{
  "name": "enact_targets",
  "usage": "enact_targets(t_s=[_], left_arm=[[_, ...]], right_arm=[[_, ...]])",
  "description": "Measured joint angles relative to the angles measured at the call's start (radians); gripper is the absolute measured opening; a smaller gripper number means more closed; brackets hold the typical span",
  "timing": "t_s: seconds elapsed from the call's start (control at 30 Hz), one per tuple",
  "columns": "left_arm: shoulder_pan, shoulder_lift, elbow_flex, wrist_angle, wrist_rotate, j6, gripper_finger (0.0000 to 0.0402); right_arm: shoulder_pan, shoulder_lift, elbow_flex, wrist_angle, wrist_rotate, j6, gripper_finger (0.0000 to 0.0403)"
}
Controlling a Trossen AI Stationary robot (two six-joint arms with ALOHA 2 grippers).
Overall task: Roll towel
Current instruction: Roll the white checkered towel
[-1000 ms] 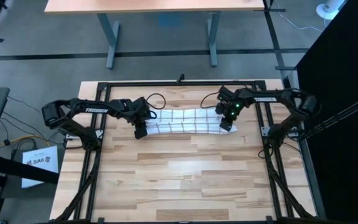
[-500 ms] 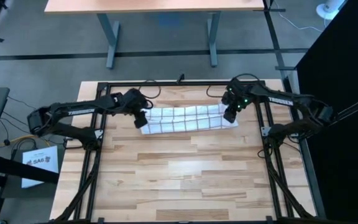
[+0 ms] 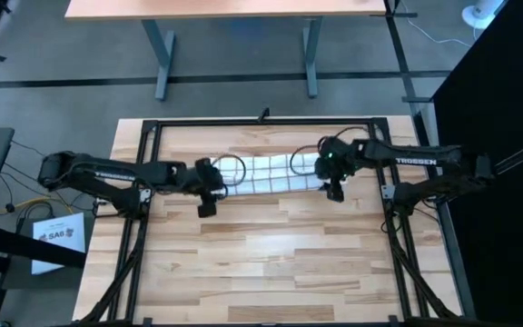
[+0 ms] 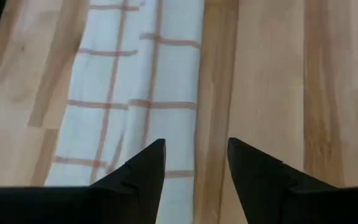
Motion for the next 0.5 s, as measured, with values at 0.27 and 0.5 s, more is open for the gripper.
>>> enact_targets(t_s=[0.27,0.5], left_arm=[[-0.090,0.223,0.016,-0.007,-0.112,-0.076,0.0159],[-0.061,0.343,0.072,-0.005,-0.194,-0.066,0.0159]], right_arm=[[0.023,0.116,0.001,0.021,0.167,-0.028,0.0237],[-0.011,0.157,0.001,0.034,0.167,-0.073,0.0240]])
